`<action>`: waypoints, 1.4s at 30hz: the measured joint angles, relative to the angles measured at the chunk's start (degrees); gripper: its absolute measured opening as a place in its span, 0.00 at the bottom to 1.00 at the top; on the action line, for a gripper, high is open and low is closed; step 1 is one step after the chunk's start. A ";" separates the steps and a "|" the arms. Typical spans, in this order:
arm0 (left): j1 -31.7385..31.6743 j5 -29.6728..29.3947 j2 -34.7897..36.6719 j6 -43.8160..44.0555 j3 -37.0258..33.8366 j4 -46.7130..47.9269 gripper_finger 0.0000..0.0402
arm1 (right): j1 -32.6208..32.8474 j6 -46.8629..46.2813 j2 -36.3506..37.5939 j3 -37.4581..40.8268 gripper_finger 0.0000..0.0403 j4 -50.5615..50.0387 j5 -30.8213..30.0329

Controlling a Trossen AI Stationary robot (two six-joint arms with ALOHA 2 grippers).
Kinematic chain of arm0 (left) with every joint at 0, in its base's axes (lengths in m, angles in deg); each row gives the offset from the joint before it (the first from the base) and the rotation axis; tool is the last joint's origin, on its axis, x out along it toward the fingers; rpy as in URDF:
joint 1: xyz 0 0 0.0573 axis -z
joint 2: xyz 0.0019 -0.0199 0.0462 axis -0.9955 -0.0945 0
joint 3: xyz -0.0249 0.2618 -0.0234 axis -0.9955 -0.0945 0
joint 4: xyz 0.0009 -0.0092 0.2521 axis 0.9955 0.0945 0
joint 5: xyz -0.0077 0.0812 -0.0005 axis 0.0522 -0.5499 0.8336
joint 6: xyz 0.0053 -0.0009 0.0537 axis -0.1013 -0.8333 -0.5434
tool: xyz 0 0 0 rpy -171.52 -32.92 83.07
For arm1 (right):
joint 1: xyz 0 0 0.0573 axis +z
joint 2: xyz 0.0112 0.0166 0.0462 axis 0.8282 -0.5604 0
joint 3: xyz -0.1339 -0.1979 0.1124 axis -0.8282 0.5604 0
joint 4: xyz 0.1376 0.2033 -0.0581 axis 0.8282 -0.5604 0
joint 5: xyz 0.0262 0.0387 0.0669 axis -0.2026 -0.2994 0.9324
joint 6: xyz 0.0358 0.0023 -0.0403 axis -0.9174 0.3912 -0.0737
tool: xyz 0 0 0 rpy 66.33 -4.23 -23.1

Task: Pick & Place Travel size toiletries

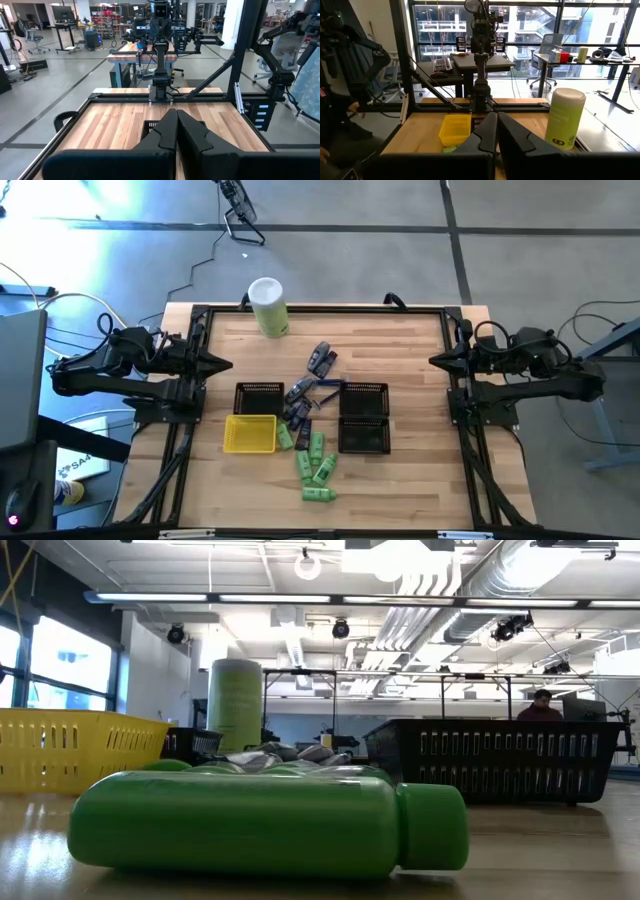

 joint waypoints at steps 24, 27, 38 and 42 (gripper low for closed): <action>0.00 0.00 -0.02 0.00 0.02 0.00 0.00 | 0.01 0.00 0.00 0.00 0.02 0.00 0.00; -0.02 -0.02 -0.02 0.00 0.00 0.02 0.00 | 0.01 0.00 -0.01 0.00 0.02 0.00 0.00; -0.01 -0.02 0.03 -3.27 0.02 0.24 0.00 | 0.00 0.00 -0.02 0.00 0.02 0.00 0.00; 0.00 -0.02 0.03 -3.32 0.00 0.35 0.00 | 0.00 0.02 0.00 0.00 0.02 0.02 0.00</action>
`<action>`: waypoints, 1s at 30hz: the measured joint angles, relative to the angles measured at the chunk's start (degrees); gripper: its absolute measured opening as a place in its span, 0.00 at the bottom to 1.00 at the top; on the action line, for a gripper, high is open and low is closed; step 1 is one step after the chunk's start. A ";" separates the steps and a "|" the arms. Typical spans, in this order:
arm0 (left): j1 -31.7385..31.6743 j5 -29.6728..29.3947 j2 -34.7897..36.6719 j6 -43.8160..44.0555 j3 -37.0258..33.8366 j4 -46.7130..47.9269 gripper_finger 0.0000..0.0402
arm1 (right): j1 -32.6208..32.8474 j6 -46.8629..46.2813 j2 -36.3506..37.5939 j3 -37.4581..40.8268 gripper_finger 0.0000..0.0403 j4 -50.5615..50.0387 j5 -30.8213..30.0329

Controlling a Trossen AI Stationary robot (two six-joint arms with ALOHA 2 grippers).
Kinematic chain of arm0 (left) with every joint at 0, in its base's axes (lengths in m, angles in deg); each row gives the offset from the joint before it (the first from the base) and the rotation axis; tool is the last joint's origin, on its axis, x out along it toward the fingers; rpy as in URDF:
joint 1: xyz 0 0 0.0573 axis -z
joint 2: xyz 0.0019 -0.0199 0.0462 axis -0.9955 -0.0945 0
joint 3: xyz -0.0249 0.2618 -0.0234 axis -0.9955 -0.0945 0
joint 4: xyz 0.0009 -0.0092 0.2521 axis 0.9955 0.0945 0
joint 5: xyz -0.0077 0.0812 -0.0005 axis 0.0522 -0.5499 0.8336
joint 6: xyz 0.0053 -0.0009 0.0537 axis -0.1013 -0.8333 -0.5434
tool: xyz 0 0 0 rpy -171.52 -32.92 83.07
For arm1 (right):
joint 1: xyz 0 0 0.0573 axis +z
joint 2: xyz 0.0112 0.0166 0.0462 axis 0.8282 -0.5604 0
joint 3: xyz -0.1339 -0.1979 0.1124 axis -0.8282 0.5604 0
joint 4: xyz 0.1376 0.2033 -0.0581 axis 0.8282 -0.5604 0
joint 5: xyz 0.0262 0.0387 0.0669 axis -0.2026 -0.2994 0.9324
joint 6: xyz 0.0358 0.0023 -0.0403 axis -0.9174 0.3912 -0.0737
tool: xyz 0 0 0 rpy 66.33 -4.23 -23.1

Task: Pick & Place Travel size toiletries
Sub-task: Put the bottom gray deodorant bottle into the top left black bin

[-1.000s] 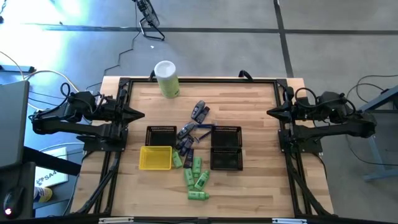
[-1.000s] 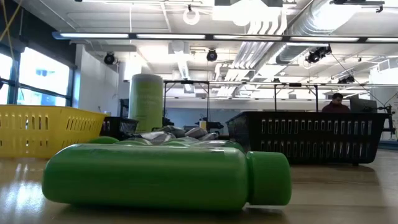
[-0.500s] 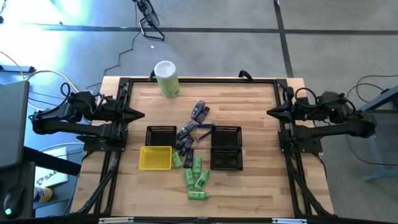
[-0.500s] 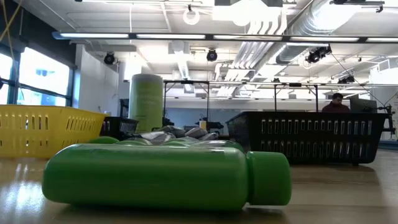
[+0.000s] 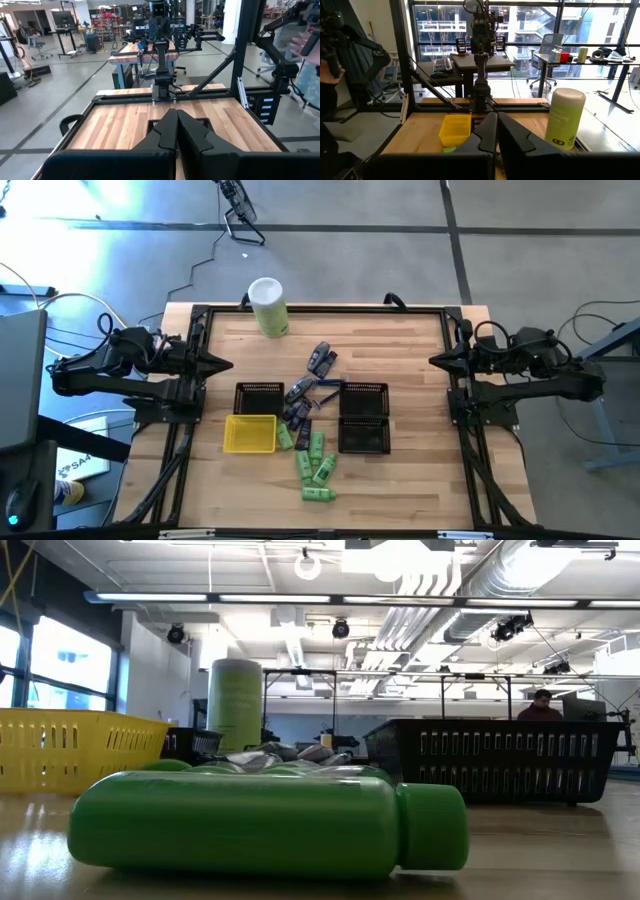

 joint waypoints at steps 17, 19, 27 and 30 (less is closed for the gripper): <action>-0.01 0.00 -0.04 0.26 0.01 -0.06 0.00 | 0.01 1.31 -0.01 0.00 0.02 0.44 0.02; 0.00 0.00 -0.04 0.26 0.02 -0.08 0.00 | 0.02 1.31 -0.02 0.00 0.02 0.44 0.02; -0.02 0.00 -0.04 0.28 0.01 -0.09 0.00 | 0.00 1.39 -0.01 0.00 0.02 0.44 0.02; 0.00 0.00 -0.04 0.28 0.01 -0.11 0.00 | 0.01 1.53 -0.01 0.00 0.02 0.44 0.00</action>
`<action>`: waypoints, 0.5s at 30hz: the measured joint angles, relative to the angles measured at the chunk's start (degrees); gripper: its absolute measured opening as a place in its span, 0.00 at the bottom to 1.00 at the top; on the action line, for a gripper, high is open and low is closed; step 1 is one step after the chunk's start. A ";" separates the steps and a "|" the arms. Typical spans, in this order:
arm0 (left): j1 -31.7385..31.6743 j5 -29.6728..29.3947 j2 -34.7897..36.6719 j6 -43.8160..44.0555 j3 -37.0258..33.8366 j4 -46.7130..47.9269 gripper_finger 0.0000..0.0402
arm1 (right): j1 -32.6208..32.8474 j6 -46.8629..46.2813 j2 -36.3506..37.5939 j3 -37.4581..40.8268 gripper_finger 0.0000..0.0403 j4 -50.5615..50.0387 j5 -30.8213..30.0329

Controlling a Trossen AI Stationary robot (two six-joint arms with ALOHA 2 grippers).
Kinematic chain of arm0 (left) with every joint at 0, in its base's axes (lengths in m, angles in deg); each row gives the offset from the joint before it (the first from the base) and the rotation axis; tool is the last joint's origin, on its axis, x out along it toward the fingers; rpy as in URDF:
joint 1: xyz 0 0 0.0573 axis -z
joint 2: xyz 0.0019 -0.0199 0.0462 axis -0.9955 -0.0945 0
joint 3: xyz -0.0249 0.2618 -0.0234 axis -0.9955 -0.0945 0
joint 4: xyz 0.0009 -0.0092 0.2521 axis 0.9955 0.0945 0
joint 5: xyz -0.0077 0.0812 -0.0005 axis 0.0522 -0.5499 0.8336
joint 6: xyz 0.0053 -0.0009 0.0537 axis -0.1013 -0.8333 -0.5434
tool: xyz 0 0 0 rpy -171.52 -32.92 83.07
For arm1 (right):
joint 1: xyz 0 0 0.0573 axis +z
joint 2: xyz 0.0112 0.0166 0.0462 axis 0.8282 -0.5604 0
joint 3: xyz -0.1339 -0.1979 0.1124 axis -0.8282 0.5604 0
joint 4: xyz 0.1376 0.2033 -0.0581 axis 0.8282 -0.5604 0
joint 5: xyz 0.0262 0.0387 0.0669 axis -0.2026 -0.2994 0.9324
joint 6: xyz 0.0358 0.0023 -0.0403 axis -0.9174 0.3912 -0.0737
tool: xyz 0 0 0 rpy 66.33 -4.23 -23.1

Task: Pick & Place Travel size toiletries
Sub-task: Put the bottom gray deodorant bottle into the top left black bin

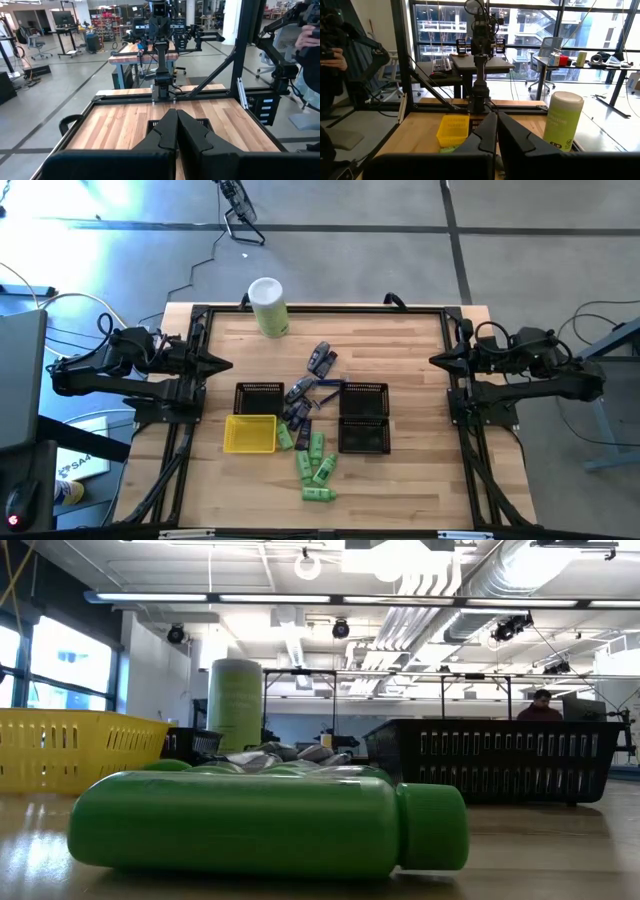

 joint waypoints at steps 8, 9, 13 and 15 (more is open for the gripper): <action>-0.01 0.00 0.00 0.02 0.01 -0.22 0.00 | 0.02 0.11 -0.01 0.00 0.02 -0.02 0.02; -0.01 0.00 0.00 0.02 0.01 -0.36 0.00 | 0.01 0.13 0.01 0.00 0.02 0.00 0.02; -0.02 0.00 0.04 -0.48 -1.07 0.32 0.00 | 0.00 -0.33 -0.01 0.00 0.02 -0.77 0.02; 0.00 -0.01 0.04 -1.10 -3.12 -0.01 0.00 | 0.00 -1.94 -0.01 0.00 0.02 -2.72 0.04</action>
